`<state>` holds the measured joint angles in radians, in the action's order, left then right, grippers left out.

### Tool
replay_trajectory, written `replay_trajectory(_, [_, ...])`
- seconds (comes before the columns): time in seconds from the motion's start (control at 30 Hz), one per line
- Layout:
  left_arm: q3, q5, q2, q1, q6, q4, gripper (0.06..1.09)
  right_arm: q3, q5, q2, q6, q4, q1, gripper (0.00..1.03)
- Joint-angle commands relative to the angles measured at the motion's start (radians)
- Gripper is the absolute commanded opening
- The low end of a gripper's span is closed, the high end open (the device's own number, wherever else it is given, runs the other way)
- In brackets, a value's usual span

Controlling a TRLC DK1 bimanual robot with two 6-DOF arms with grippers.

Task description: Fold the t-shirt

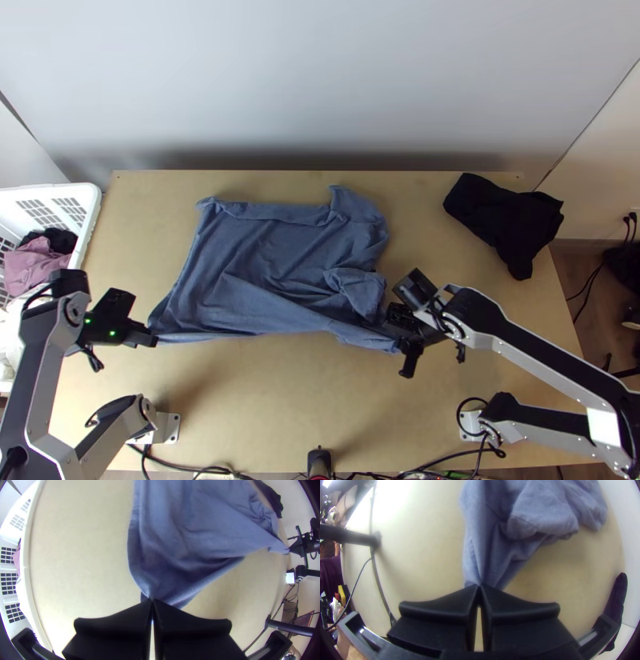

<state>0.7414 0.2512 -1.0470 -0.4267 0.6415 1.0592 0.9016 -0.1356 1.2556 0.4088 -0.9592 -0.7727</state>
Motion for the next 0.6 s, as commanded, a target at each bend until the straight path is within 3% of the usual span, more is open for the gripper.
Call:
replay_trajectory(0.0, [0.064, 0.103, 0.050, -0.060, 0.041, 0.116, 0.09, -0.017, -0.015, -0.065, 0.004, -0.082, 0.003, 0.03])
replay_trajectory(0.23, [0.141, 0.132, 0.064, -0.092, 0.041, 0.186, 0.09, 0.040, -0.016, -0.113, 0.044, -0.193, 0.007, 0.03])
replay_trajectory(0.57, [0.243, 0.194, 0.027, -0.257, 0.162, 0.317, 0.09, 0.120, -0.042, -0.160, 0.051, -0.312, 0.016, 0.03])
